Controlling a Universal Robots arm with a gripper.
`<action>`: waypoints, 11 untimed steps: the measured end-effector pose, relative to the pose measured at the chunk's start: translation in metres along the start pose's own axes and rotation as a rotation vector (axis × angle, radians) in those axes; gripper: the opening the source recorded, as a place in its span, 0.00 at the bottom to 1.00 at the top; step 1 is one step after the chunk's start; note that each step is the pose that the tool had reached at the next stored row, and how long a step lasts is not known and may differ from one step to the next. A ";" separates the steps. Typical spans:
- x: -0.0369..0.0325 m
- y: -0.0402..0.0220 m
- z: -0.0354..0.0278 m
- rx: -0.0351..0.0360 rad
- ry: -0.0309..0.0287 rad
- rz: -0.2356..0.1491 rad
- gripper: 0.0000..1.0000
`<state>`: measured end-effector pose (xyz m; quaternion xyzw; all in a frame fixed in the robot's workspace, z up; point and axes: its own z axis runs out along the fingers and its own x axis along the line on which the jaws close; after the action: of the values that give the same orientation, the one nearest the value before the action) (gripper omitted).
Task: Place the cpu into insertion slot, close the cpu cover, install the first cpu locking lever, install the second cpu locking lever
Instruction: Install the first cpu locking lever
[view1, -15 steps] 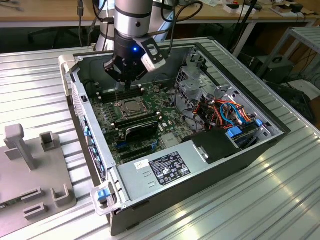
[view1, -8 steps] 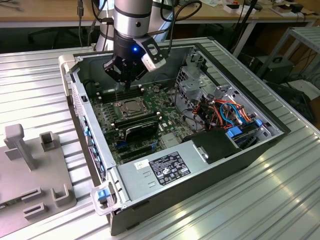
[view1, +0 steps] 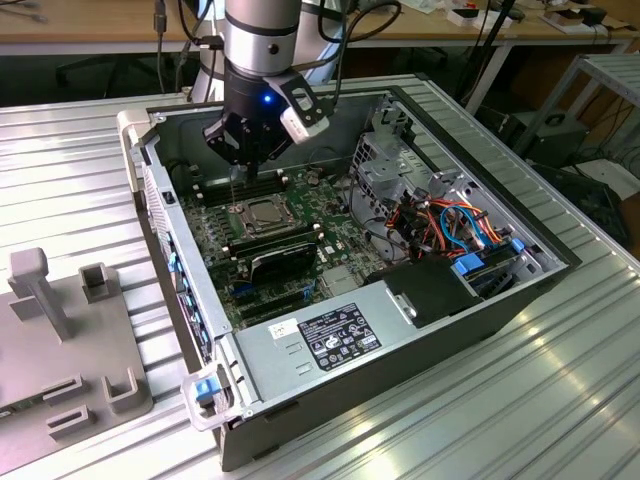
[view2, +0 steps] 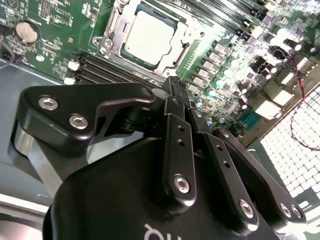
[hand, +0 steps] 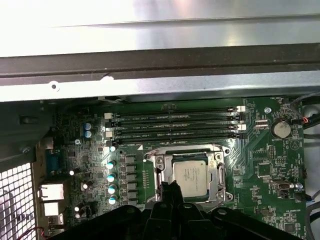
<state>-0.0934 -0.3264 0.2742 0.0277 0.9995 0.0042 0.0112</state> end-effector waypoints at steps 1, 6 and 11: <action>0.0011 -0.0001 0.0000 -0.0002 0.0001 -0.009 0.11; 0.0091 -0.0005 -0.0002 -0.0006 0.0004 -0.031 0.11; 0.0180 -0.0010 -0.0004 -0.0010 0.0005 -0.047 0.11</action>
<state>-0.1115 -0.3265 0.2742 0.0042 0.9999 0.0045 0.0111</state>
